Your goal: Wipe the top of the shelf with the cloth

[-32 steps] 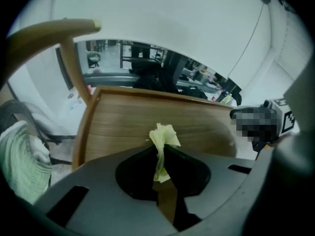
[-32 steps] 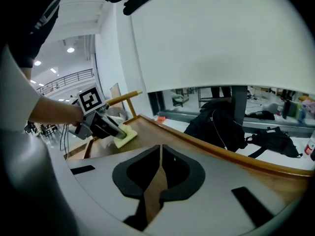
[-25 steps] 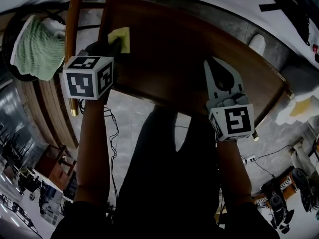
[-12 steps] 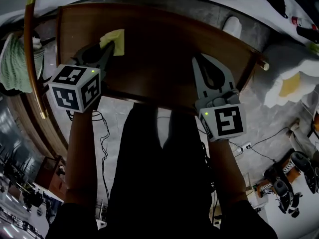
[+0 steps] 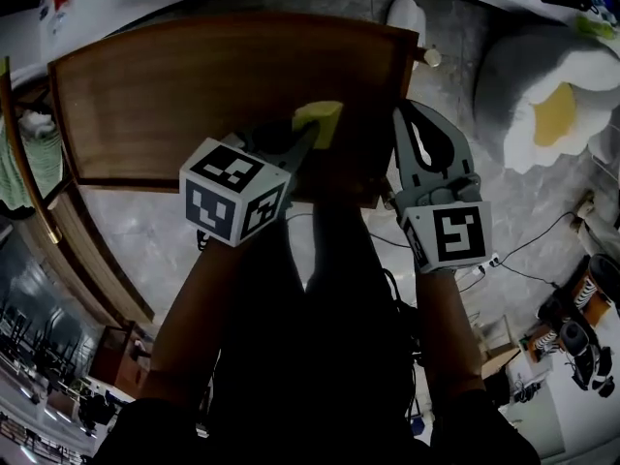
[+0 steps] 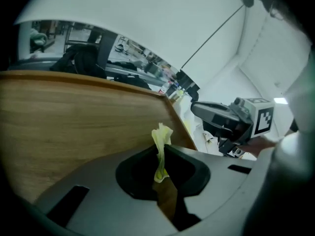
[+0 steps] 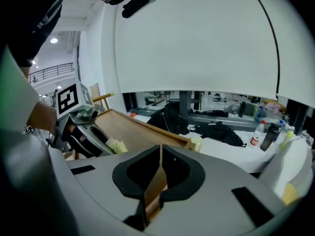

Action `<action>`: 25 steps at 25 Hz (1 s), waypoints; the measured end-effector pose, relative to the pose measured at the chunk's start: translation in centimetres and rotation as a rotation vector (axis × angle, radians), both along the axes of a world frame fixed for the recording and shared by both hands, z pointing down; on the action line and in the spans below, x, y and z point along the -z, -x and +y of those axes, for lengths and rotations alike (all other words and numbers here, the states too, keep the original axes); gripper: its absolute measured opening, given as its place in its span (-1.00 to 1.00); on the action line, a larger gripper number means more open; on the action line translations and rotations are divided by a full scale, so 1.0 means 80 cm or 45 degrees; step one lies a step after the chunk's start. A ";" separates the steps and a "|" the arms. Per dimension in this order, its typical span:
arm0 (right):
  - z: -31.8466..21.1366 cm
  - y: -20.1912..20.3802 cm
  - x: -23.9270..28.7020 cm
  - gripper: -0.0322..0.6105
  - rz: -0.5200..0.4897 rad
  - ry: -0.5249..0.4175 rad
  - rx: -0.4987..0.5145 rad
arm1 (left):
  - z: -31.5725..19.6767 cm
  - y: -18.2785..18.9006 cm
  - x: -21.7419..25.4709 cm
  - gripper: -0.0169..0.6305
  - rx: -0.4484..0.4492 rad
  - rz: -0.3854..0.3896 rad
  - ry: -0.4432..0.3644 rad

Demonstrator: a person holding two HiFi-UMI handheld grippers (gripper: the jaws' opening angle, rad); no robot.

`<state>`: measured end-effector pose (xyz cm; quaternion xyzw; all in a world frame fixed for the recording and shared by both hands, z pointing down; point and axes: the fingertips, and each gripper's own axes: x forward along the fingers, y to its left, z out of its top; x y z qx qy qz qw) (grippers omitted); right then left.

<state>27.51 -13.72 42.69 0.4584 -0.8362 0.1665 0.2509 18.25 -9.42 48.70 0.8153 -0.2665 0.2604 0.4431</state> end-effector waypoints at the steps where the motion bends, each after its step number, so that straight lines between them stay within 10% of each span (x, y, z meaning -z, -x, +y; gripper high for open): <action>1: 0.004 -0.012 -0.001 -0.82 0.000 0.000 -0.006 | 0.007 -0.017 -0.001 -0.84 -0.014 0.005 0.009; 12: 0.030 -0.062 -0.008 -0.82 -0.023 0.018 0.006 | 0.034 -0.097 -0.020 -0.84 -0.039 -0.022 0.064; 25: 0.036 0.033 -0.015 -0.82 -0.053 0.050 0.089 | 0.022 -0.006 -0.029 -0.84 -0.051 -0.160 -0.030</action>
